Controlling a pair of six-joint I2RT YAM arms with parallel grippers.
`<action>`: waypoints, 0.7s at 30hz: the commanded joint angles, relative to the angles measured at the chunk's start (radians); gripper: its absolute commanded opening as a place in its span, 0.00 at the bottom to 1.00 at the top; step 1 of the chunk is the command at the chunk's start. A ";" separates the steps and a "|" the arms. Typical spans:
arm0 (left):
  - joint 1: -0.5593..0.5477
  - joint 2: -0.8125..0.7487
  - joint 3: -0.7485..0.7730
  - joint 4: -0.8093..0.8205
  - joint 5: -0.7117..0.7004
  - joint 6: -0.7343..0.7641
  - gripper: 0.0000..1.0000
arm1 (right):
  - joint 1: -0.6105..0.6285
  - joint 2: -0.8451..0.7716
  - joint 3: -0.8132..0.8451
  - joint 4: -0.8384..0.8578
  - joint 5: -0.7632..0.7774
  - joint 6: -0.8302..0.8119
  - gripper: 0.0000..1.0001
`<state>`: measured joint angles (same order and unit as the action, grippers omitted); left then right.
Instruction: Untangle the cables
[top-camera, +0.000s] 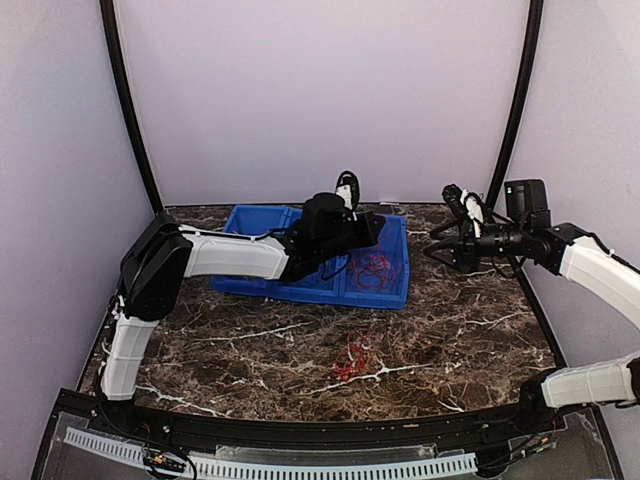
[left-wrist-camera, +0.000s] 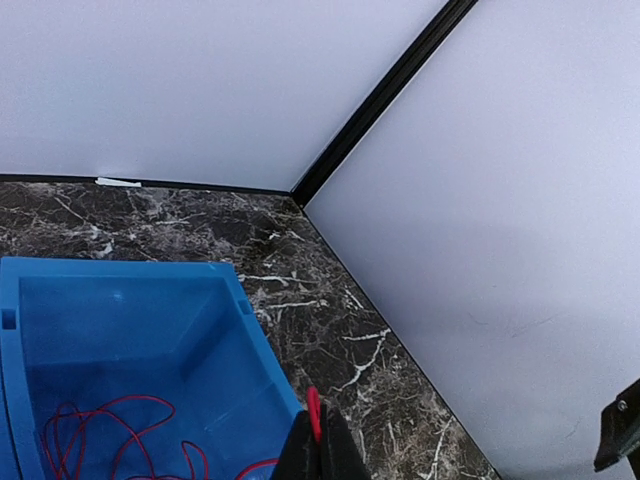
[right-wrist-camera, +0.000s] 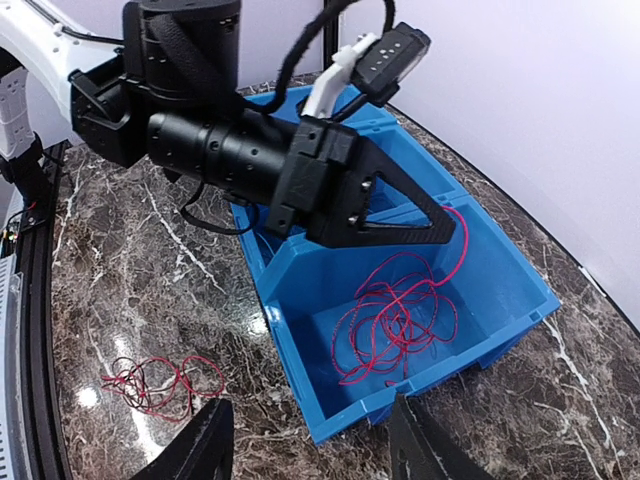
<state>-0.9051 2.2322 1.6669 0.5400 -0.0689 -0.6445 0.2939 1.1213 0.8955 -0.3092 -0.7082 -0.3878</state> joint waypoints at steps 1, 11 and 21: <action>0.039 0.026 0.138 -0.149 0.020 -0.010 0.01 | 0.005 -0.012 -0.003 0.046 -0.041 -0.006 0.55; 0.058 0.055 0.304 -0.439 0.116 -0.019 0.28 | 0.005 -0.050 -0.016 0.040 -0.079 -0.024 0.55; 0.058 -0.008 0.342 -0.712 0.039 0.140 0.38 | 0.005 -0.028 -0.022 0.029 -0.095 -0.041 0.56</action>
<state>-0.8444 2.2902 1.9759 -0.0120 0.0158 -0.6106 0.2943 1.0851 0.8791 -0.3058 -0.7715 -0.4213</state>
